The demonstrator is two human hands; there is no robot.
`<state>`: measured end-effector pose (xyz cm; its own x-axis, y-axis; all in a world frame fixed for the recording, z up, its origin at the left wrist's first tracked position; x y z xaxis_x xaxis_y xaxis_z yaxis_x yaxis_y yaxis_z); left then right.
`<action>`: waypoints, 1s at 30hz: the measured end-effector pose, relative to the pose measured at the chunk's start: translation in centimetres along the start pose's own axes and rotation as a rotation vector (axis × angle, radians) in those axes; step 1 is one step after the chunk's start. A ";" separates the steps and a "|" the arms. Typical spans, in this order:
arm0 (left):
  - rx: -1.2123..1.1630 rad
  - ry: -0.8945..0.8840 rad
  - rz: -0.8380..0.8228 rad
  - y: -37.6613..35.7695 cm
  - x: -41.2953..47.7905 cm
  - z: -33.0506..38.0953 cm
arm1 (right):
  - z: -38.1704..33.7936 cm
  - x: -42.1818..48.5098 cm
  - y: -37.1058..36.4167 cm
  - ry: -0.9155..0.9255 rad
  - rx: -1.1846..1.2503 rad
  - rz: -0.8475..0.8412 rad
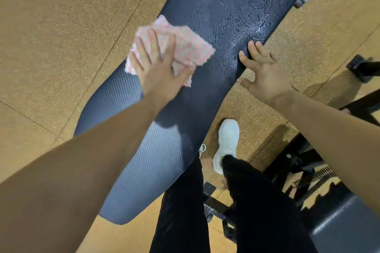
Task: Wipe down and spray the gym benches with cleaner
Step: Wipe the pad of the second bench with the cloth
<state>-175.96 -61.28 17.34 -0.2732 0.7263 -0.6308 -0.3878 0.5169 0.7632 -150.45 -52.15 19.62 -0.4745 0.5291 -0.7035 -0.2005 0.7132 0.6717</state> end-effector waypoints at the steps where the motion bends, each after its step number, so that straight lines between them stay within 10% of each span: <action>1: -0.031 0.025 0.016 1.1 1.3 -0.3 | 0.0 0.0 -0.2 0.005 -0.006 0.009; 16: 0.174 -0.355 -0.089 -6.4 -5.0 13.0 | 3.4 -1.7 3.2 0.107 0.122 0.306; 30: -0.066 0.104 -0.020 1.4 4.8 6.1 | 10.9 4.0 9.9 -0.078 0.189 0.253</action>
<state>-172.44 -54.33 16.22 -0.3529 0.6637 -0.6595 -0.4507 0.4971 0.7415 -145.00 -37.99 20.96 -0.4203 0.7290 -0.5402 0.0819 0.6234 0.7776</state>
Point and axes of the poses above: each hand's wrist, its own x-axis towards the middle knuckle, its own y-axis out of the back of the hand, z = x × y, the point moved 9 cm from there along x, towards the middle knuckle, and after that the axes turned 15 degrees about -z, right-handed, at the moved point
